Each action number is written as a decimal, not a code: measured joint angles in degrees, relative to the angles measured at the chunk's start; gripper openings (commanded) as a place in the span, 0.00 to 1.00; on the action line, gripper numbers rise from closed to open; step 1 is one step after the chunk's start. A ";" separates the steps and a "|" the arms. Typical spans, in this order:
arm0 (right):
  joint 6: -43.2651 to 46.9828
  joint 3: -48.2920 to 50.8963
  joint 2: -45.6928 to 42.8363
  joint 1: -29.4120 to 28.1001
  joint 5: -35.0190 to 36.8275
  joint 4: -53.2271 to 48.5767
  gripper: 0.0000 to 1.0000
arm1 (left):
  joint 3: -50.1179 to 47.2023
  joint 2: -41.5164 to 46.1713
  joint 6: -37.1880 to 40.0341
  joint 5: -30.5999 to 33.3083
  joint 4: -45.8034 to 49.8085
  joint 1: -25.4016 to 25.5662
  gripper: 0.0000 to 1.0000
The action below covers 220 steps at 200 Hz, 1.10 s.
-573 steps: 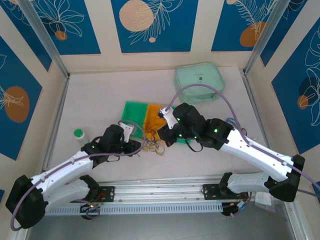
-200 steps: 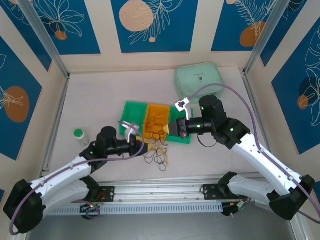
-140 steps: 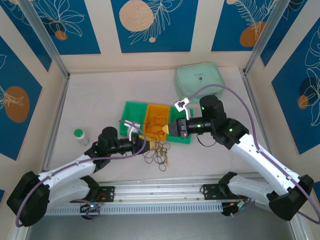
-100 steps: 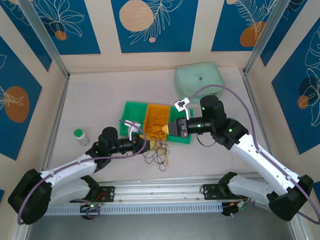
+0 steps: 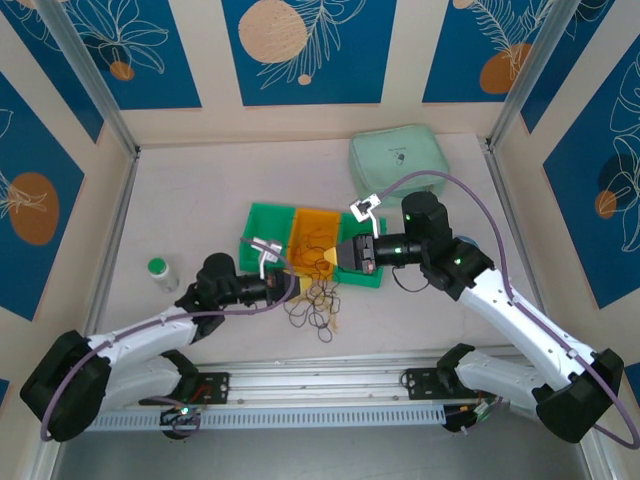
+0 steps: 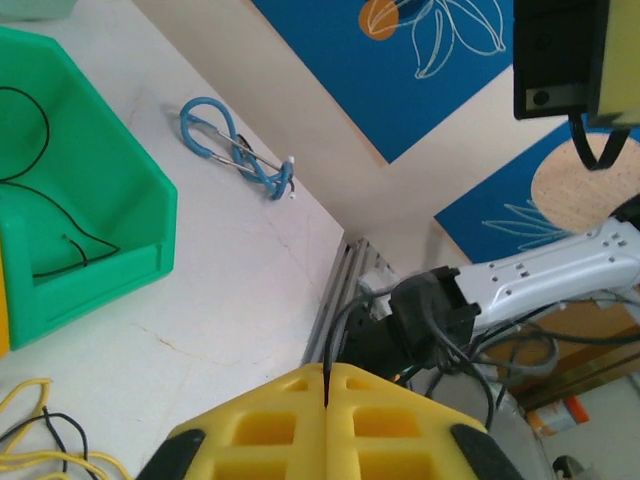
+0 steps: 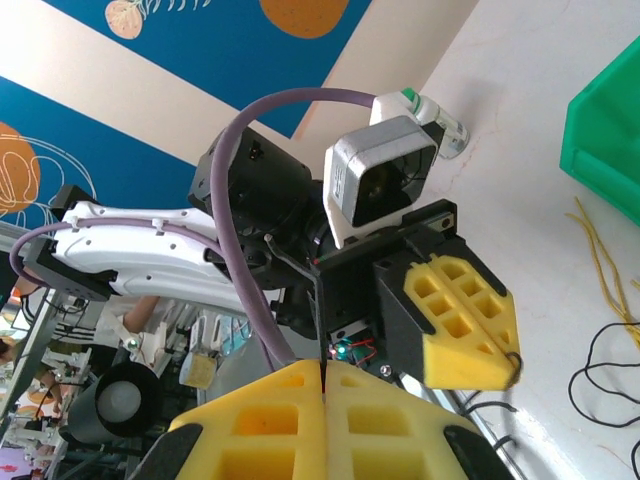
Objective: Untangle the cables
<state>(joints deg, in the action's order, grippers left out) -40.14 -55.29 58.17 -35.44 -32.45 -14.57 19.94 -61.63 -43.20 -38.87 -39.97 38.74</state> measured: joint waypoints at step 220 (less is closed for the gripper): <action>10.99 -0.04 -22.36 22.80 27.78 -23.69 0.00 | 13.14 14.69 21.38 21.40 58.53 -0.11 0.00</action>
<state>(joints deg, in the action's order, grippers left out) -29.15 -55.33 35.81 -12.64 -4.67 -38.26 33.08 -46.94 -21.82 -17.47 18.57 38.63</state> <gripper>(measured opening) 0.054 0.047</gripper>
